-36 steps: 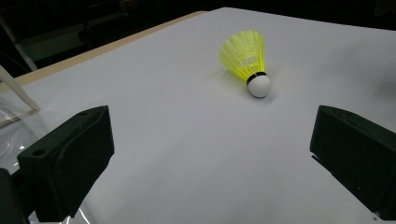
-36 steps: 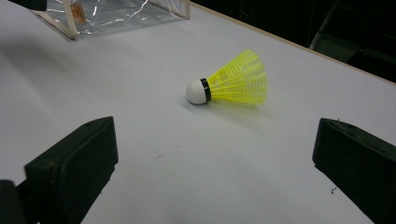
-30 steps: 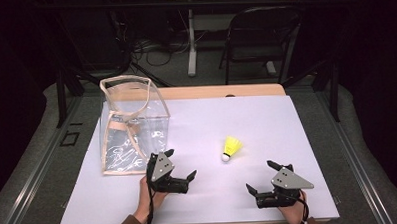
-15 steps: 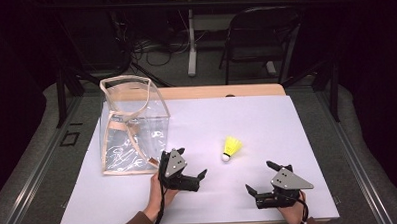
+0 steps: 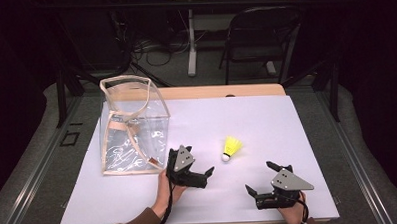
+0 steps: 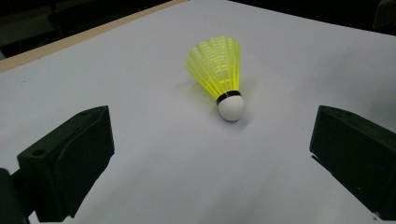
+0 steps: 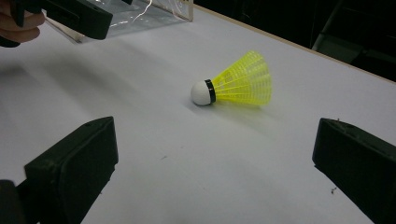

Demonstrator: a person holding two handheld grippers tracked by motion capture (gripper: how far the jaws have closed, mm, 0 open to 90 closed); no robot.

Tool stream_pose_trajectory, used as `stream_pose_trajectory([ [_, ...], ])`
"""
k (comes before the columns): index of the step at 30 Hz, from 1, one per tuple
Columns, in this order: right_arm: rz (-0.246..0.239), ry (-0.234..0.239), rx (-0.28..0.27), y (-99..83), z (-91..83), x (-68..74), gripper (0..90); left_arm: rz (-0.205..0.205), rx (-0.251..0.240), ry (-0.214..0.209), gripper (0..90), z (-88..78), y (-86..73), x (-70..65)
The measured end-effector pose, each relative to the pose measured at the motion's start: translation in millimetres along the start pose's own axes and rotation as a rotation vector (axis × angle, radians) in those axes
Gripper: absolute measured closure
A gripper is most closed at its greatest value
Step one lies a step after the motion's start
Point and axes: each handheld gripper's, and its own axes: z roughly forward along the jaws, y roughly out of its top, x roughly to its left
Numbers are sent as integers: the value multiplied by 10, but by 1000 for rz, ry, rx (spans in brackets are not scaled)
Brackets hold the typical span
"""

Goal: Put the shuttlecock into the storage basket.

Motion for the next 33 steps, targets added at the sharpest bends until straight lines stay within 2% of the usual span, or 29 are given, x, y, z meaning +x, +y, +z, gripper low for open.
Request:
stream_pose_trajectory([
  [7,5,3,-1,-4,-4,-1,0,-9,36,-18,0,143,53,-63],
  [21,8,4,-2,-7,-9,-4,0,-21,69,-32,0,329,118,-129],
  [33,11,6,0,-12,-2,-1,0,-43,98,-15,0,484,177,-154],
])
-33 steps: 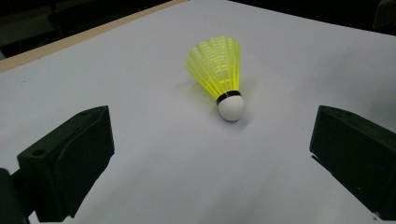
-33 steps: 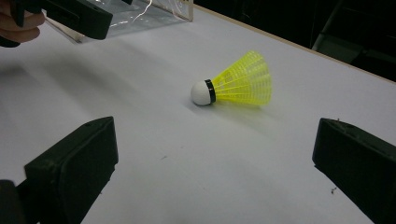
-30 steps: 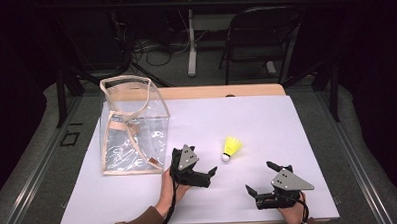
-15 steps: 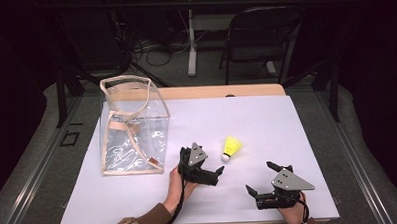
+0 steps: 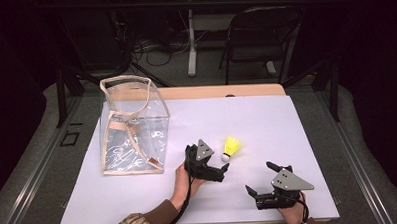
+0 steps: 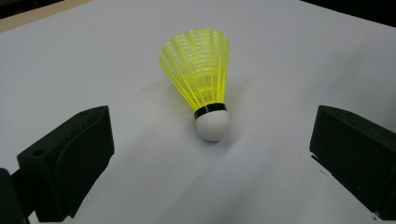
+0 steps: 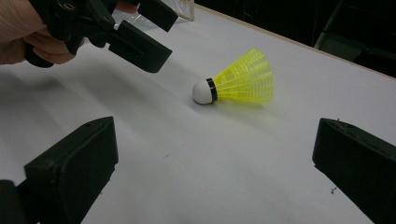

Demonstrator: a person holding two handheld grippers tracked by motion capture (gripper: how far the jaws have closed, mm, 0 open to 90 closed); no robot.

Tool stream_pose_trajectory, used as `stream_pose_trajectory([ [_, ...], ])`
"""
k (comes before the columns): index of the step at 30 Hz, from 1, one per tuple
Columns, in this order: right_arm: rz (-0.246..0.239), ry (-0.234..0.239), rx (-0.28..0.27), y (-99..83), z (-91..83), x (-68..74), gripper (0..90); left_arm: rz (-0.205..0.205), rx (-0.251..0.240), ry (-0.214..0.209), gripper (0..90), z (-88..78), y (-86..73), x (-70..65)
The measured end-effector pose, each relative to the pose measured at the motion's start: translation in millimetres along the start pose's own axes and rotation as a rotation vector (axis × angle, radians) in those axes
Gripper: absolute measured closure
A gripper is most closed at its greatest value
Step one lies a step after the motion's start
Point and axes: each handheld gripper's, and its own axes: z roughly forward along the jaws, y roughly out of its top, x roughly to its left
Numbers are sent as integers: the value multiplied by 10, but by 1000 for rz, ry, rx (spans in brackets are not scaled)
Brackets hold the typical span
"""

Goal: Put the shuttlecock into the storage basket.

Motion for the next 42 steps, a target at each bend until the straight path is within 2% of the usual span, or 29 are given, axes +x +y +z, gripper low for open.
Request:
stream_pose_trajectory([
  [10,1,1,0,-3,-5,-3,0,-17,32,19,5,155,80,-50],
  [17,5,4,6,-8,0,-6,0,-27,48,23,155,249,100,-72],
  [22,3,2,2,-6,-4,-4,0,-30,63,31,194,318,116,-115],
  [30,3,4,3,-6,0,-1,0,-55,98,34,346,419,102,-142],
  [32,3,3,1,-5,-3,-1,0,-47,104,39,382,433,99,-152],
  [38,7,7,6,-9,-3,-6,0,-68,114,49,446,480,80,-162],
  [42,8,10,10,-12,5,-10,0,-86,108,68,445,476,73,-153],
])
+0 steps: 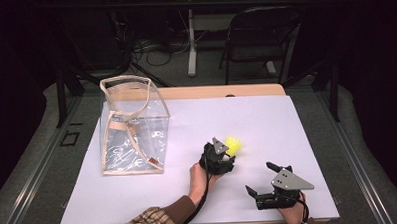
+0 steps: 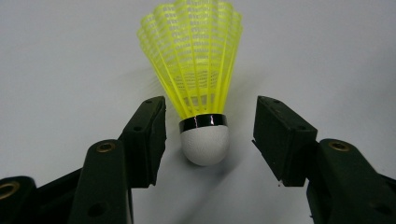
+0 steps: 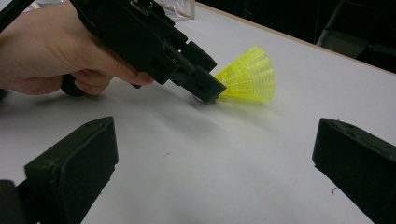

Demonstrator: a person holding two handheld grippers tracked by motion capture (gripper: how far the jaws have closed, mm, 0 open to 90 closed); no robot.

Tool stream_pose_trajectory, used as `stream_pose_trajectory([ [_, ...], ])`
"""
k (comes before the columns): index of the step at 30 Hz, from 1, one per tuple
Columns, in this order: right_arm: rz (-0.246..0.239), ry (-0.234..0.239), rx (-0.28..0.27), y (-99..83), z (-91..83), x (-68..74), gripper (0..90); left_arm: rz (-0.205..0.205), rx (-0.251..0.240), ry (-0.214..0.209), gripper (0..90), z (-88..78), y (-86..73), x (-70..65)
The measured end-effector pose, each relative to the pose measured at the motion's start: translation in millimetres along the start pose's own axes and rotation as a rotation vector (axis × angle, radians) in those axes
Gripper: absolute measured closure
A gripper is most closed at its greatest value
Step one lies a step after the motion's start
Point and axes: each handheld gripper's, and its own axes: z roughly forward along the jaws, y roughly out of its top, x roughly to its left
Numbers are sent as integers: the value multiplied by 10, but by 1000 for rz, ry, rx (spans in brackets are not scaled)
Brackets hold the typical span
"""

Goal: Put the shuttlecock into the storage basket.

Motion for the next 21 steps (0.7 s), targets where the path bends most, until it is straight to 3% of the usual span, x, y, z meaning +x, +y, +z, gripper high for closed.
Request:
stream_pose_trajectory([
  [7,0,0,0,2,2,6,0,-28,9,-4,496,29,-19,-4],
  [21,0,4,2,0,3,5,0,-5,29,1,588,69,-29,-13],
])
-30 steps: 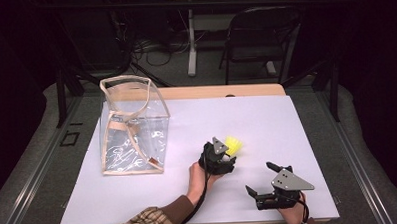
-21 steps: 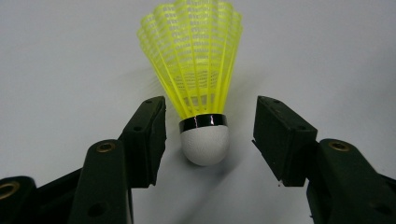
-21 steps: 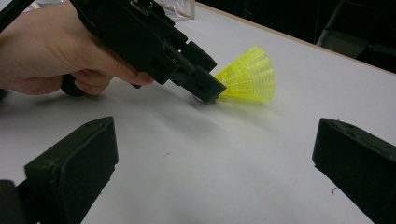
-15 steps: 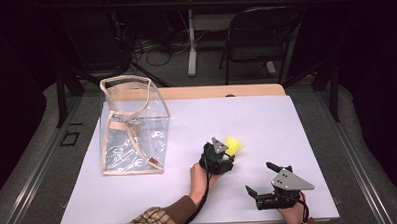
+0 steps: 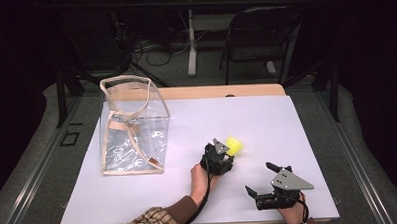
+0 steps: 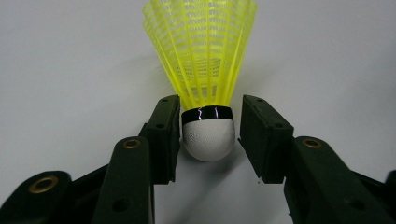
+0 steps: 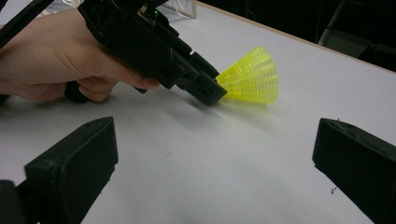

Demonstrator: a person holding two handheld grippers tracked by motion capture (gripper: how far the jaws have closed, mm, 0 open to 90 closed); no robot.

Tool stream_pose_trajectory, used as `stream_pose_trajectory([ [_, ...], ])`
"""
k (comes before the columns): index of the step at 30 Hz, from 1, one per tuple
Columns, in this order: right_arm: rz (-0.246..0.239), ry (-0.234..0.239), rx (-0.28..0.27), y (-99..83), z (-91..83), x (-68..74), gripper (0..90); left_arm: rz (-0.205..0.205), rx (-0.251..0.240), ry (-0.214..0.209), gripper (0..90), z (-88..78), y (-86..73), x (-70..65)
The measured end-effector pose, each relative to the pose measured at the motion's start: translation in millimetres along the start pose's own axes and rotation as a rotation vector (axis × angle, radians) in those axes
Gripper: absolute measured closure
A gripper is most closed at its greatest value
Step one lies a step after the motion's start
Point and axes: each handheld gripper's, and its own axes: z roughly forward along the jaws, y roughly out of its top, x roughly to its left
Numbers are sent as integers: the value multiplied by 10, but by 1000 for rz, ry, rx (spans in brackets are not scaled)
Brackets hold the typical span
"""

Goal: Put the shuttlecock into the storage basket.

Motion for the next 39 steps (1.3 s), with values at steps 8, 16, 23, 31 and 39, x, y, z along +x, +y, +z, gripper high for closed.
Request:
stream_pose_trajectory([
  [8,-3,-2,-3,3,-5,6,0,-11,-1,-15,647,13,-4,6],
  [16,-2,-3,1,1,-5,4,0,-27,-35,-41,650,-18,2,37],
  [23,-2,-3,-4,-2,-4,1,0,-28,-43,-72,652,-59,17,59],
  [31,-2,-4,-4,-2,-4,0,0,-20,-68,-90,652,-124,39,68],
  [39,-1,-4,0,-4,-5,0,0,-14,-94,-92,652,-215,46,94],
])
